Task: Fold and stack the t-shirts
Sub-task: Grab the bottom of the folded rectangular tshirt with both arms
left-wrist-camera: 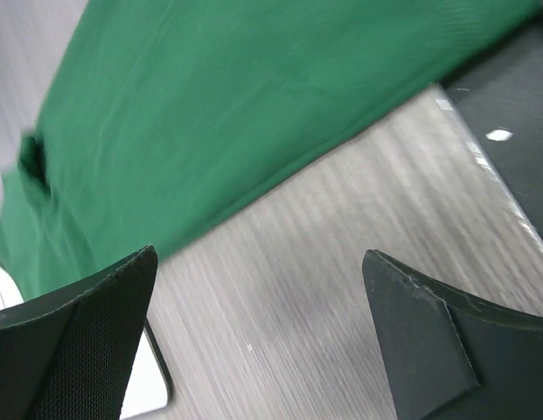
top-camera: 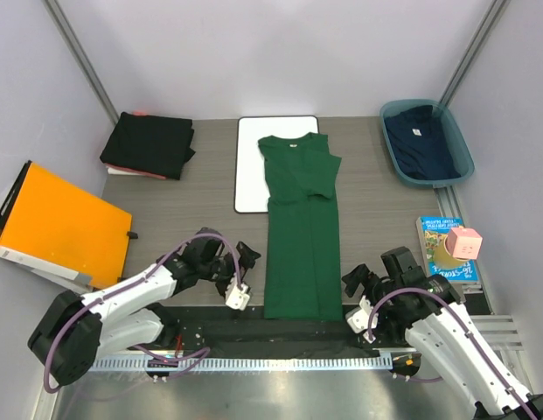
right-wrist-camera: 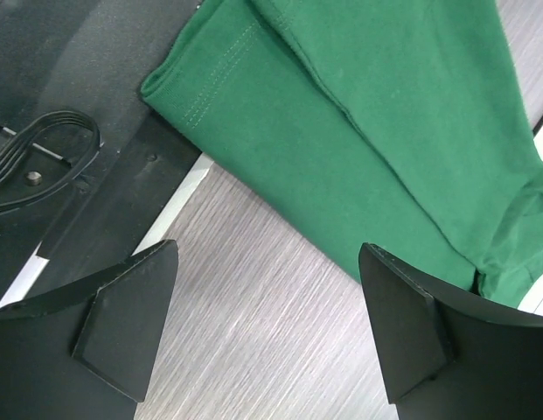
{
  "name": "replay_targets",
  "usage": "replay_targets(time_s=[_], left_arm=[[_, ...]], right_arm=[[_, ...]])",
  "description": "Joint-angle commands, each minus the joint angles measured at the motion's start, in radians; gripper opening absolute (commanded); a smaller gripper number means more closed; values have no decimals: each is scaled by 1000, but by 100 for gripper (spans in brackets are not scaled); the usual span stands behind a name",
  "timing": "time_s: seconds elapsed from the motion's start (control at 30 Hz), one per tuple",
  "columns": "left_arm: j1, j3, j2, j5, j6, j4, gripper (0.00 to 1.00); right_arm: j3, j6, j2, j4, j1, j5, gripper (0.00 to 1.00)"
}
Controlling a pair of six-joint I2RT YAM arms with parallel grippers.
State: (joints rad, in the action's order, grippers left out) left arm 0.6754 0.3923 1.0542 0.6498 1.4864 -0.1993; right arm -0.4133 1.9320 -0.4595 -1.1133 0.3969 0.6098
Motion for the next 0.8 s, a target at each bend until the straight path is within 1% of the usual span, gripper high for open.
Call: replay_targets(time_s=[0.0, 0.07, 0.1, 0.17, 0.2, 0.27, 0.3, 0.37, 0.4, 0.43, 0.47, 0.53, 0.57, 0.6, 0.63, 0.67, 0.7, 0.77], left_arm=[[-7, 37, -22, -88, -262, 104, 100], [-8, 48, -14, -159, -380, 135, 100], [-10, 52, -5, -186, -431, 185, 100], [-10, 97, 6, -248, -545, 173, 100], [-11, 161, 15, -251, -558, 99, 100], [-10, 254, 56, -265, -641, 1, 100], [-10, 354, 76, -263, -644, -94, 100], [-8, 460, 159, -268, -650, -196, 100], [-8, 559, 190, -269, -663, -291, 100], [-8, 597, 245, -266, -678, -333, 100], [-10, 621, 256, -254, -693, -360, 100], [-2, 614, 250, -193, -649, -403, 100], [9, 599, 238, -190, -615, -416, 100], [28, 565, 233, -237, -592, -410, 100], [76, 550, 231, -263, -578, -407, 100], [98, 530, 216, -286, -577, -394, 100], [116, 476, 205, -311, -584, -334, 100], [168, 422, 184, -360, -577, -266, 100]], right_arm=[[-18, 9, 12, -109, -1, 27, 91], [-13, 16, 9, -96, -1, 25, 92], [-15, 19, 4, -89, -1, 28, 93], [-19, 21, 1, -88, -1, 36, 94], [-21, 24, 1, -86, -1, 34, 94], [-22, 24, 11, -86, -1, 24, 95], [-22, 12, 18, -79, -1, 19, 95], [-25, -10, 31, -71, -1, 16, 95], [-28, -27, 47, -71, -1, 16, 95], [-30, -36, 56, -72, -1, 16, 95], [-30, -51, 68, -75, -1, 18, 95], [-28, -77, 99, -82, -1, 16, 95], [-24, -82, 108, -86, -1, 16, 95], [-19, -90, 116, -91, -1, 18, 95], [-16, -108, 127, -88, -1, 18, 95], [-13, -110, 130, -89, -1, 19, 95], [-7, -113, 131, -88, -1, 25, 95], [1, -114, 121, -80, -1, 34, 95]])
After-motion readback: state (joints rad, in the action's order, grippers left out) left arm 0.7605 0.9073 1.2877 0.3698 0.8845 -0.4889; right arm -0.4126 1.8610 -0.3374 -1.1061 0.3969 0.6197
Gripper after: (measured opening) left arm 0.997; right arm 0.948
